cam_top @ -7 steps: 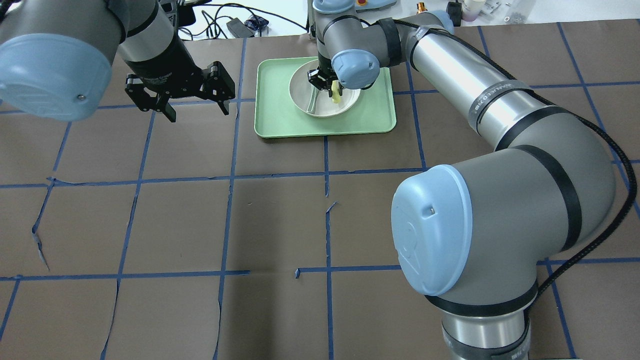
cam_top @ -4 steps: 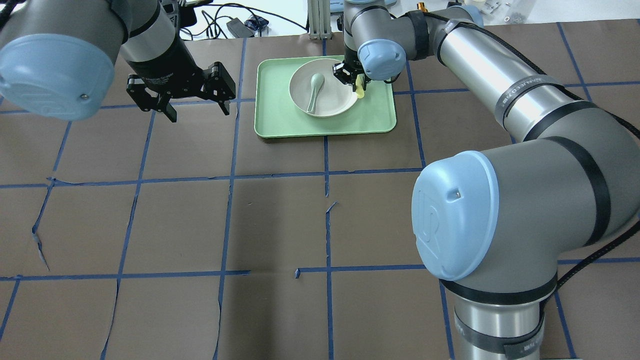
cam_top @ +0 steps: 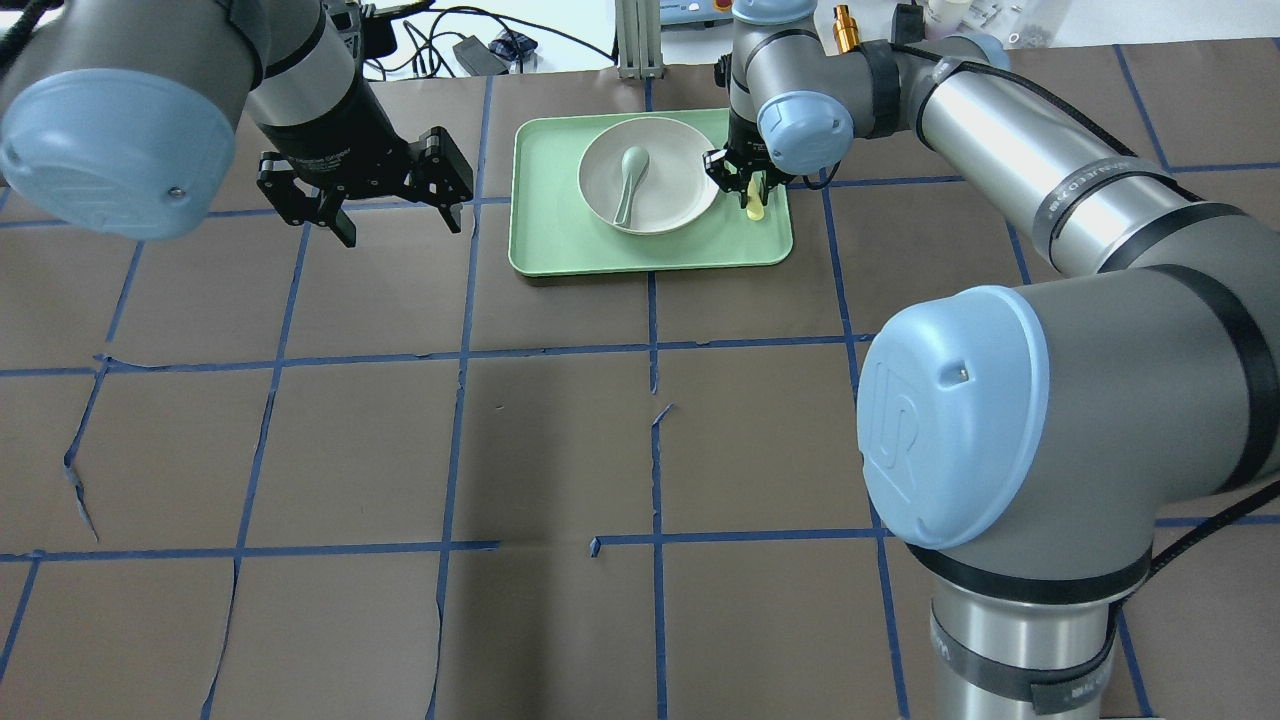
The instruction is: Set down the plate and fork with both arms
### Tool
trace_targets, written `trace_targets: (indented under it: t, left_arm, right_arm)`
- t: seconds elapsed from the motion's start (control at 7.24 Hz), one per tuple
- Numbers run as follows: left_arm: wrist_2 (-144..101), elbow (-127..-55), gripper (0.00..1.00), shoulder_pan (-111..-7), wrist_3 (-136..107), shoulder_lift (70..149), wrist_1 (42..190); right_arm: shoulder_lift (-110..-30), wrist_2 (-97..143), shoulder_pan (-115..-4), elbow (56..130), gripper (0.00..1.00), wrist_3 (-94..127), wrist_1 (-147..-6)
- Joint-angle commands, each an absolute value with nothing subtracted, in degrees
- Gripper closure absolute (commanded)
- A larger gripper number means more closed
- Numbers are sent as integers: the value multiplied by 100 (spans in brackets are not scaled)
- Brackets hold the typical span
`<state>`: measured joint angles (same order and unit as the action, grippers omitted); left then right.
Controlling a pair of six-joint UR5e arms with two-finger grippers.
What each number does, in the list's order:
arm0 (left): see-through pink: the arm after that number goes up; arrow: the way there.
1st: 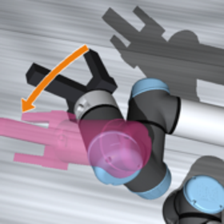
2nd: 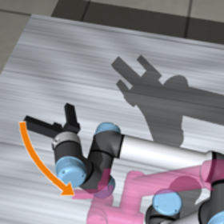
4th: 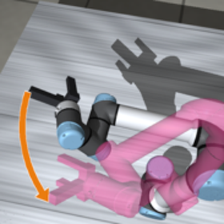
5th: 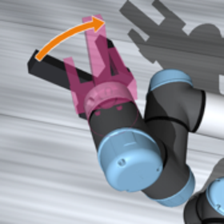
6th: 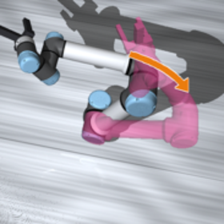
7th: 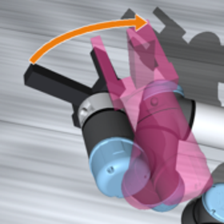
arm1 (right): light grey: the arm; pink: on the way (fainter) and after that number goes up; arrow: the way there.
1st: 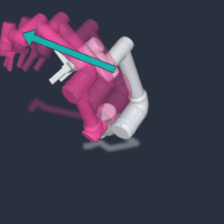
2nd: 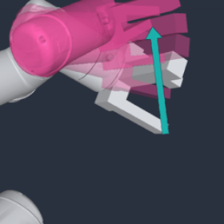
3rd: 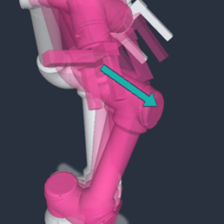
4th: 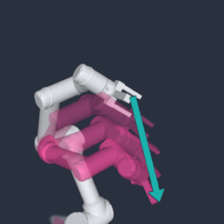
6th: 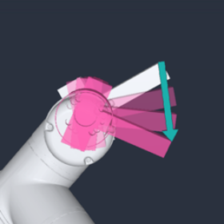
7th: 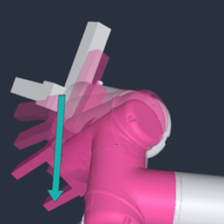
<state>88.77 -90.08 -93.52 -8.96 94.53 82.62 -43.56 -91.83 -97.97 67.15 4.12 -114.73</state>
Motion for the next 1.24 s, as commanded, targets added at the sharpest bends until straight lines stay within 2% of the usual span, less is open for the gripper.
trace_targets:
  t: [0.0,0.14,0.41,0.69,0.97,1.11]
  left_arm:
    - [8877,-9009,0,-9352,-896,9457,8262]
    - [8877,-9009,0,-9352,-888,9457,8262]
    - [8877,-9000,0,-9352,-888,9440,8262]
    - [8877,-9009,0,-9352,-888,9413,8262]
    - [8877,-9009,0,-9352,-888,9413,8262]
    - [8886,-9009,0,-9352,-888,9413,8262]
  right_arm:
    - [-4368,-9114,-9791,6864,25,422,-11522]
    - [-4473,-9149,-9791,6873,0,317,-11514]
    - [-5146,-9133,-9774,7257,0,255,-11505]
    - [-6409,-9132,-9669,7934,0,255,-11322]
    - [-7693,-9027,-9414,8033,0,89,-9474]
    - [-8082,-9018,-9378,8068,0,62,-9274]
